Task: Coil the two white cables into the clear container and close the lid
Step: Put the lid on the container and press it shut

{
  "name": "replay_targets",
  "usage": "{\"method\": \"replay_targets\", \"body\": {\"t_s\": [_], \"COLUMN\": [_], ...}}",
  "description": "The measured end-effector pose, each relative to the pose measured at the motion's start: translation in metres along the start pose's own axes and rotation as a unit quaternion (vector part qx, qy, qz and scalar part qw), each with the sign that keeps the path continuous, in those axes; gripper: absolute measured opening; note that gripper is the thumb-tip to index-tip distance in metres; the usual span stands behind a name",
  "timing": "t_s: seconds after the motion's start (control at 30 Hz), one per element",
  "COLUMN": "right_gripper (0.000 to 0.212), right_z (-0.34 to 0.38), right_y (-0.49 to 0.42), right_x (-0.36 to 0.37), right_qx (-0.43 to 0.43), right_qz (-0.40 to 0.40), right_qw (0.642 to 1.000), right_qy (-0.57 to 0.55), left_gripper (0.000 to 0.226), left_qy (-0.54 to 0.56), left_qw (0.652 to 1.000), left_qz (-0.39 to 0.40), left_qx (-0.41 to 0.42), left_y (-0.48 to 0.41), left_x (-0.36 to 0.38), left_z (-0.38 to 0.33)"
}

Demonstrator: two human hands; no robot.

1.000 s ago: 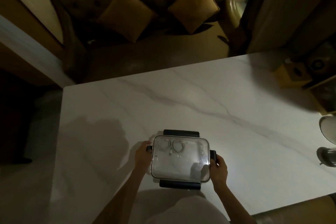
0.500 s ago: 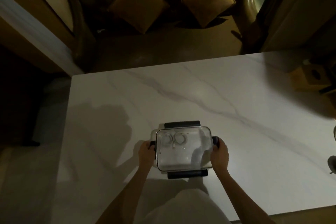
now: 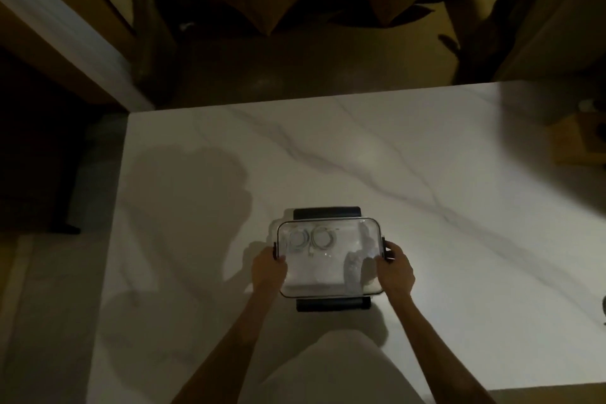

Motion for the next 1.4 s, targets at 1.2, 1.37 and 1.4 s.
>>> {"method": "replay_targets", "body": {"t_s": [1.2,1.37,1.4], "right_gripper": [0.031,0.054,0.057], "right_z": [0.166,0.075,0.074], "right_y": [0.035,0.056,0.047], "right_x": [0.016,0.06,0.065], "right_qx": [-0.347,-0.369,-0.366], "right_qz": [-0.143,-0.061,-0.052], "right_qw": [0.91,0.873,0.868], "right_qy": [0.179,0.314,0.331], "left_gripper": [0.028,0.062,0.06], "left_qy": [-0.143,-0.339,-0.33], "left_qw": [0.976,0.889,0.892], "left_qz": [-0.006,0.008,0.015], "left_qx": [0.166,0.308,0.31], "left_y": [0.023,0.017,0.011], "left_x": [0.001,0.034,0.035], "left_z": [-0.049,-0.033,-0.034]}}
Point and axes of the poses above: each hand's wrist, its own y-axis away from the middle knuckle, its own x-axis out of the palm, z = x × y, the point moved 10 cm from there along -y, towards the middle knuckle, and after that the axes turned 12 degrees about y, right-handed, at the moved point
